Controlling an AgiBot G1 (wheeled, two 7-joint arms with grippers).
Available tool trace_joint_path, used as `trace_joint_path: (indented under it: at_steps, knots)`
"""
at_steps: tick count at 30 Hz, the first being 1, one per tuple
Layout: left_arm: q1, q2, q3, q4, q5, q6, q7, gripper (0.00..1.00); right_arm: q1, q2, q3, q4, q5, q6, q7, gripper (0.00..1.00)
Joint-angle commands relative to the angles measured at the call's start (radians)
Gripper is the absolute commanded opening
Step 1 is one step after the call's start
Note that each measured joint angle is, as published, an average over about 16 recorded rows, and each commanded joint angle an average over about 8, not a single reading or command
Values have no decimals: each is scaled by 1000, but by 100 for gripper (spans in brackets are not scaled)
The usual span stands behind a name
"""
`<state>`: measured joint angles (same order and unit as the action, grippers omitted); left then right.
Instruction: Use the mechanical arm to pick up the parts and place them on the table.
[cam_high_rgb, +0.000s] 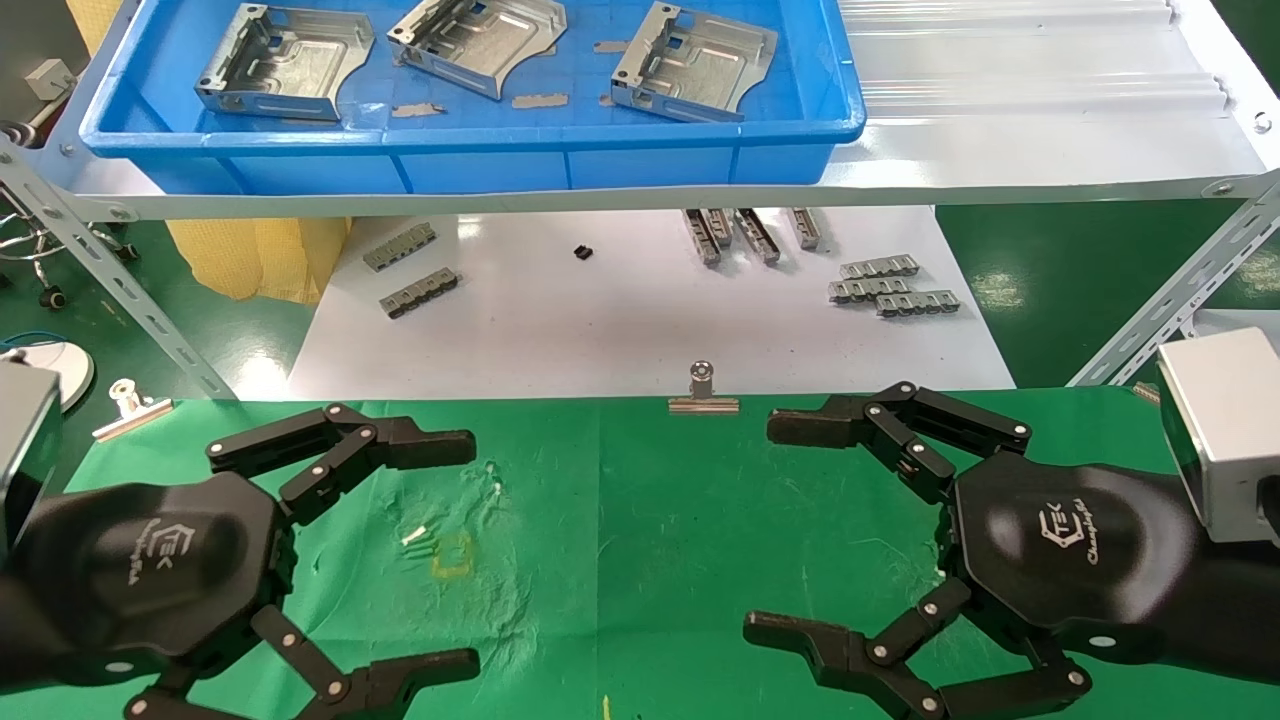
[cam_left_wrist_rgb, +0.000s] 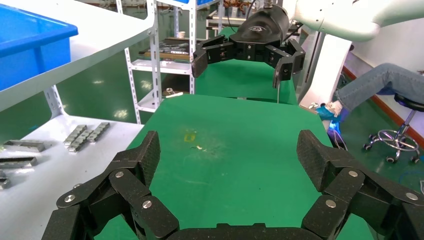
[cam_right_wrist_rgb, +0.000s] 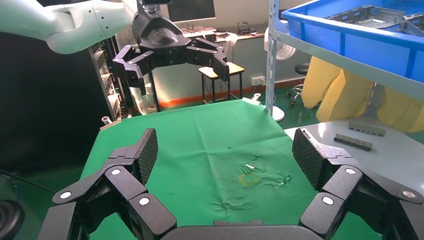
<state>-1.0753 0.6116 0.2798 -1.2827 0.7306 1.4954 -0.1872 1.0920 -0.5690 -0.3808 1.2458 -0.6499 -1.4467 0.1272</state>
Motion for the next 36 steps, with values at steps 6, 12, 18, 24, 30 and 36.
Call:
trace_joint_path:
  at_steps: [6,12,18,24,30,36]
  knots:
    - [0,0,0,0,0,0,0,100,0,0,0,0,0,0,0,0]
    - [0,0,0,0,0,0,0,100,0,0,0,0,0,0,0,0]
    - [0,0,0,0,0,0,0,100,0,0,0,0,0,0,0,0]
    - [0,0,0,0,0,0,0,100,0,0,0,0,0,0,0,0]
    - [0,0,0,0,0,0,0,100,0,0,0,0,0,0,0,0]
    - [0,0,0,0,0,0,0,100,0,0,0,0,0,0,0,0]
